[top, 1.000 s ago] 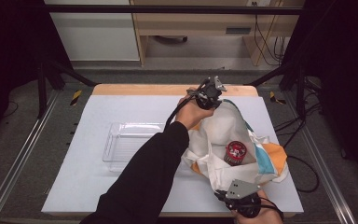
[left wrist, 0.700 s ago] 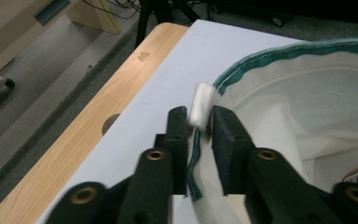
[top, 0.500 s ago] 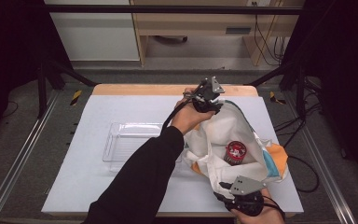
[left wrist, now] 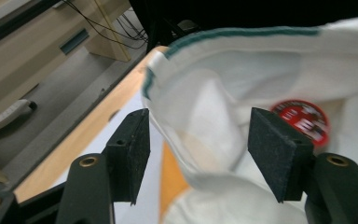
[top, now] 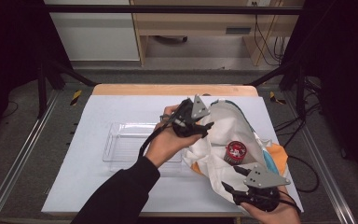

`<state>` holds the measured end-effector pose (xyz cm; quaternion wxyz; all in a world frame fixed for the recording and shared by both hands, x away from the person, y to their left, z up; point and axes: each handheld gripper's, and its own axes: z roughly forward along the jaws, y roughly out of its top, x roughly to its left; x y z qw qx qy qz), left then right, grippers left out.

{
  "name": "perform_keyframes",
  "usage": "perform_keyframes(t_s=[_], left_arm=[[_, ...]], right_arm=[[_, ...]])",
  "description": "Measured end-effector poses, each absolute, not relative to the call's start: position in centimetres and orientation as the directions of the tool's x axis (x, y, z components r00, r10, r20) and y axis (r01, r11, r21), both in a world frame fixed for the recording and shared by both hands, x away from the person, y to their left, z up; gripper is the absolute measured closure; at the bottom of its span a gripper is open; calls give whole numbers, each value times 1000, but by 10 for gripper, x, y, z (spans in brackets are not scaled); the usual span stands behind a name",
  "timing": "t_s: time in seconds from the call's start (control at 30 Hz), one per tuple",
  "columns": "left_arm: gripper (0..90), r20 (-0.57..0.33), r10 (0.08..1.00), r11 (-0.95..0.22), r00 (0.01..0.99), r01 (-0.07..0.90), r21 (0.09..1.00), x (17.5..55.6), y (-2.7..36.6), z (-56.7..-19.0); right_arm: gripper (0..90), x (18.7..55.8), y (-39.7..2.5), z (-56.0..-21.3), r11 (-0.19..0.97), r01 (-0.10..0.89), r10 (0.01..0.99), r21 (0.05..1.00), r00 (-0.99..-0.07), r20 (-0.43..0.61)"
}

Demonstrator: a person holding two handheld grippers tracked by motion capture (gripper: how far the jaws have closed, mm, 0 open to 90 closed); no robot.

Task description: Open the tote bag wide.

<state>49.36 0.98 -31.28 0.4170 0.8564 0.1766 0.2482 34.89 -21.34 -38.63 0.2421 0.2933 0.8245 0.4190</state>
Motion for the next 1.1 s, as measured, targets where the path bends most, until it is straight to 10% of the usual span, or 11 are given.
perform_keyframes(t_s=[0.57,1.1], left_arm=[[334,190,544,-551,818,177,815,437,22,-369],[299,180,538,-590,823,216,778,437,-4,-398]], right_arm=[[462,383,-246,-309,528,304,766,793,-573,-291],[484,426,-256,-324,582,386,766,715,-556,-323]])
